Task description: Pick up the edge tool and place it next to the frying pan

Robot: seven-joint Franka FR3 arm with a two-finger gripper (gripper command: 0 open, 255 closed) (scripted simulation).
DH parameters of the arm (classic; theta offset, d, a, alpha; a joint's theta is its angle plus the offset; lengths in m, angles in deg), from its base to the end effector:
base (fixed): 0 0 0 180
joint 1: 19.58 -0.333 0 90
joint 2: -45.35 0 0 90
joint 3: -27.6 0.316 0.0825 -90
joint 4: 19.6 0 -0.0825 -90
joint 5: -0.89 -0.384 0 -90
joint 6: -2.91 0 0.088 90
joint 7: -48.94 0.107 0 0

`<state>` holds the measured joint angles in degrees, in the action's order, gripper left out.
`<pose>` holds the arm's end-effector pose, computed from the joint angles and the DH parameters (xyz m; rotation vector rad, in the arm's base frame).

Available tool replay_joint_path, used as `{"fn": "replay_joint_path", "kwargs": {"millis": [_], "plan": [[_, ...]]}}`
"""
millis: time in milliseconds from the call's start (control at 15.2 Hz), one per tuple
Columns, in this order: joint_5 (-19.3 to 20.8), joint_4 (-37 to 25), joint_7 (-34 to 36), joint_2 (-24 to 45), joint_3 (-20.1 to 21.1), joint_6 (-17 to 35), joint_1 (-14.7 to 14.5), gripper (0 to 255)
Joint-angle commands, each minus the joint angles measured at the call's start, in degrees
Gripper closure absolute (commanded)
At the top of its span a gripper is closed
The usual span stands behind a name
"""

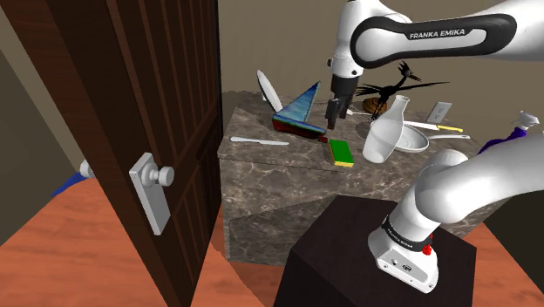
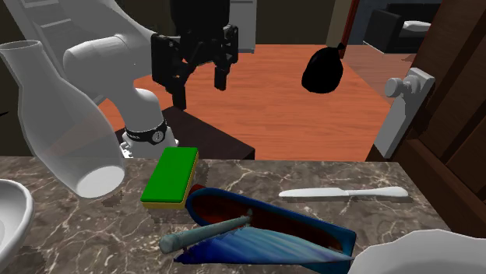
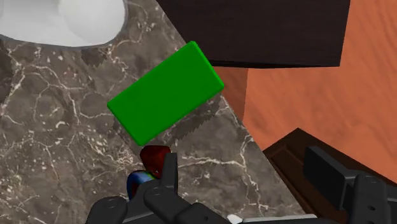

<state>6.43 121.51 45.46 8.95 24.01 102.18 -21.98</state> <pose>0.3488 -0.0182 0.5034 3.0817 0.1142 -0.1502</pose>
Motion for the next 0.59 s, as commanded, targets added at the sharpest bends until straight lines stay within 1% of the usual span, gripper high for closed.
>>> {"fn": "replay_joint_path", "kwargs": {"millis": [0, 528], "plan": [[-0.1, 0.2, -2.4, 2.9, -0.8, 4.9, -0.9, 0], [-2.6, -2.9, -12.1, 16.7, -2.9, 21.6, -5.1, 0]]}}
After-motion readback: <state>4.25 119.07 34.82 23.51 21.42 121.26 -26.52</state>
